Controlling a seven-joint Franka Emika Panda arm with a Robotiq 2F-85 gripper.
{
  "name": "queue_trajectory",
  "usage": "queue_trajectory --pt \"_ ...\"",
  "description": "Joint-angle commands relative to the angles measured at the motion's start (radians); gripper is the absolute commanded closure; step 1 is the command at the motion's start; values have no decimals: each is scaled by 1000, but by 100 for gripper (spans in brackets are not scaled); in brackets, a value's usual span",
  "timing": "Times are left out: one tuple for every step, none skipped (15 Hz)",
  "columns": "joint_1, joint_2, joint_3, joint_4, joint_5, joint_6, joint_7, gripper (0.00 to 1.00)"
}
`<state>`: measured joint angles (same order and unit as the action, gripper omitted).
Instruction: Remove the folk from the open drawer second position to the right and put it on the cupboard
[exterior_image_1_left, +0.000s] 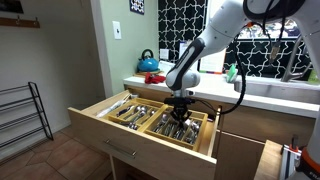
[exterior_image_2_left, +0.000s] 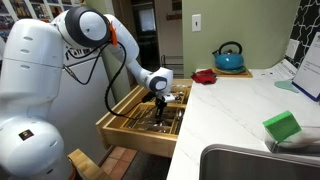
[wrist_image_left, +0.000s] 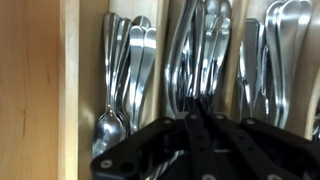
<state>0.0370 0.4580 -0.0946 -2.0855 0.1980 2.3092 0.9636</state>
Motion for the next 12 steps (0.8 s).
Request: queue_trajectory --pt "11 -54 -12 -42 -30 0 6 98" --pt "11 -64 -13 -48 -35 -1 8 99" --pt "12 -74 -13 -55 -41 -1 7 98" --pt "11 -81 -13 -57 -46 -5 6 99" --pt "10 -85 -12 -56 -50 -9 6 98" --pt "11 -87 -12 -57 -57 -11 7 98" --pt "10 -88 -11 -55 -61 -10 5 97" --pt "10 -86 -8 -53 -62 -7 2 98" --pt "6 -81 -2 -49 -52 -12 -9 96" --pt "4 -76 1 -48 -46 -10 -13 86" --pt "6 -68 1 -44 -47 -12 -9 76" --pt "5 -68 4 -44 -42 -15 -11 73"
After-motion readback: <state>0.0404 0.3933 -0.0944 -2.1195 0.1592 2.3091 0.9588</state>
